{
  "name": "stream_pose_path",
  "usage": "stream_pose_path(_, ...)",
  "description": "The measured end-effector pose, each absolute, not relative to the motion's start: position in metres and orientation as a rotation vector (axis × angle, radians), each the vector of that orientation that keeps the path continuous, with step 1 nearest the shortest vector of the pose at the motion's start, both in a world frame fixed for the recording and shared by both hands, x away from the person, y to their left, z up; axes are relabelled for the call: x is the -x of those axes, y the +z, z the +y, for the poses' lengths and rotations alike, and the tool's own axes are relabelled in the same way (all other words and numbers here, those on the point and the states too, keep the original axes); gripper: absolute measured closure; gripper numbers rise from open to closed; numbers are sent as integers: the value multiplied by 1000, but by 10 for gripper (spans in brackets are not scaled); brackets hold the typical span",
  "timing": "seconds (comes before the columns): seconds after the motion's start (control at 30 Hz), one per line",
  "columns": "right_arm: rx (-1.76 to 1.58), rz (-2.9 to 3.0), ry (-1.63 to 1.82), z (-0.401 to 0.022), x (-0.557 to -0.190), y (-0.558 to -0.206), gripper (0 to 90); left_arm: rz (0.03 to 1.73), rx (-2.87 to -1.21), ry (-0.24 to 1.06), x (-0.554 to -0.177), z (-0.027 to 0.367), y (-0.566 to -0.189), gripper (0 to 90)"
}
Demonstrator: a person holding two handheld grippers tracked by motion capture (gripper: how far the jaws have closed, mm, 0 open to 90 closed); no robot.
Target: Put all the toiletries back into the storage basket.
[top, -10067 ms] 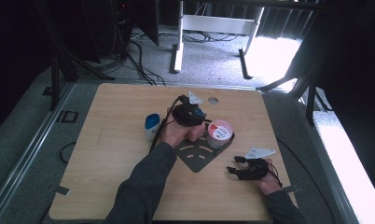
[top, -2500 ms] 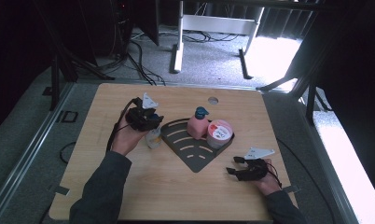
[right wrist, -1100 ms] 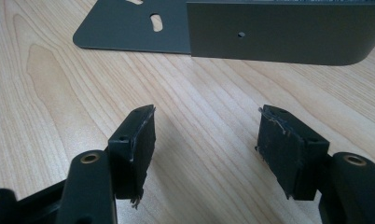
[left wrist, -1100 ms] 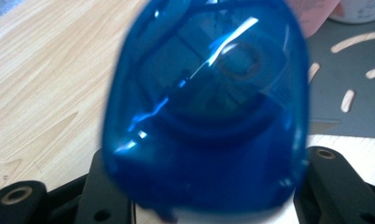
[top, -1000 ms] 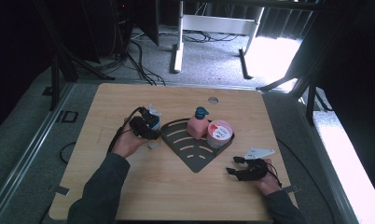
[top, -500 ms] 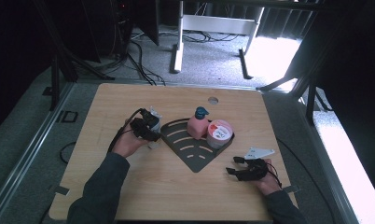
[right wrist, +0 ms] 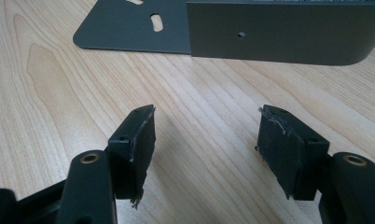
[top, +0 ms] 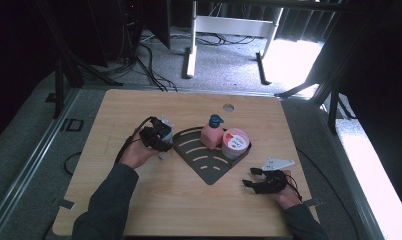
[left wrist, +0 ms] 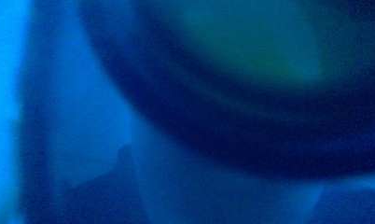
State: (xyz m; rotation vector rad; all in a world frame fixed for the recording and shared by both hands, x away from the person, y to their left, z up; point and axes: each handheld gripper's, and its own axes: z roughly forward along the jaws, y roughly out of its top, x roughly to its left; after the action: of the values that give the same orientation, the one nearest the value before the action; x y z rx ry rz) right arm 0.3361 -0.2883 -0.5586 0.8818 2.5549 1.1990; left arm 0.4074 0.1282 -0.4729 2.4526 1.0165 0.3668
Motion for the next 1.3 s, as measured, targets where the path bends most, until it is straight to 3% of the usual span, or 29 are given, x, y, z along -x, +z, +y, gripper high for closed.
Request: stream_pose_path(1.3, -886, 2555, 1202, -289, -336, -559, 364, 1052, -2410, 396, -405, 140, -457, 548)
